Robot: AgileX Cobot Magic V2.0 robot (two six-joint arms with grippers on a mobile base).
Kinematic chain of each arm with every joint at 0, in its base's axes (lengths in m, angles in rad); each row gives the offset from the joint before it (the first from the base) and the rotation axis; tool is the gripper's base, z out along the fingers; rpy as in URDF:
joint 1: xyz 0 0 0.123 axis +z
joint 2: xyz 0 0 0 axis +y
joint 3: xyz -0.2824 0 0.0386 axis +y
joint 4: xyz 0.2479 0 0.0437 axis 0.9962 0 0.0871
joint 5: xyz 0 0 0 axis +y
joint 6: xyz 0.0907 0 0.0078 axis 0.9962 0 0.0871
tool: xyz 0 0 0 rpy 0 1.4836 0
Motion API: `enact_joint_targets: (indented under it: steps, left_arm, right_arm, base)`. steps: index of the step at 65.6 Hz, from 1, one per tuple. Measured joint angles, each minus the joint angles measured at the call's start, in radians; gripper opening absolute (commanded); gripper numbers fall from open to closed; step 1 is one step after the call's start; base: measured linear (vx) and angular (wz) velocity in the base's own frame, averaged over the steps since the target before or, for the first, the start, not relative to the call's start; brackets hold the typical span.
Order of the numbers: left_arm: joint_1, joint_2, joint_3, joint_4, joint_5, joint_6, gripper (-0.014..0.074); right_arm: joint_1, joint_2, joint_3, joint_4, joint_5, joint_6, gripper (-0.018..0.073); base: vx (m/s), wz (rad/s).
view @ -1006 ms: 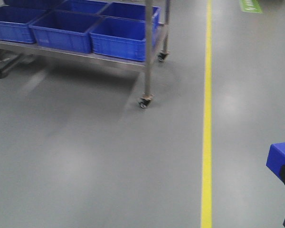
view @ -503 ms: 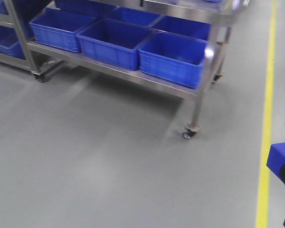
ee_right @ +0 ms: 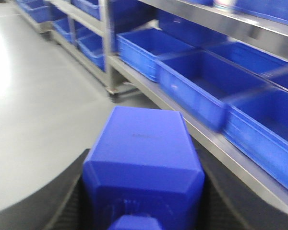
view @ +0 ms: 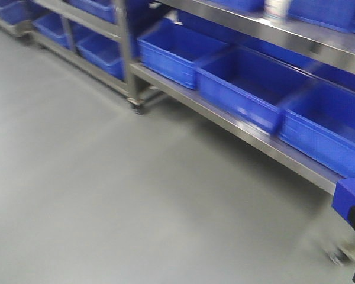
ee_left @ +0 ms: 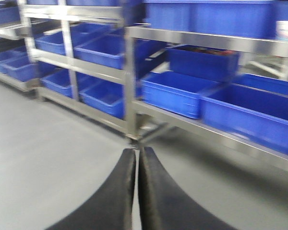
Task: Pour parts from conveyor to right shelf
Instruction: 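Drive down the aisle between shelves of blue bins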
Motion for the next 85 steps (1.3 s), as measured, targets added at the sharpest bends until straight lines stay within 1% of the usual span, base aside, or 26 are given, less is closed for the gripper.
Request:
enact_joint_targets:
  steps: [28, 85]
  left_arm:
    - [0.000, 0.000, 0.000, 0.000, 0.000, 0.000, -0.0006]
    - [0.000, 0.000, 0.000, 0.000, 0.000, 0.000, -0.0006]
  right_arm:
    - [0.000, 0.000, 0.000, 0.000, 0.004, 0.000, -0.0001]
    - [0.000, 0.000, 0.000, 0.000, 0.006, 0.000, -0.0001]
  base:
    - [0.64, 0.62]
    - [0.68, 0.45]
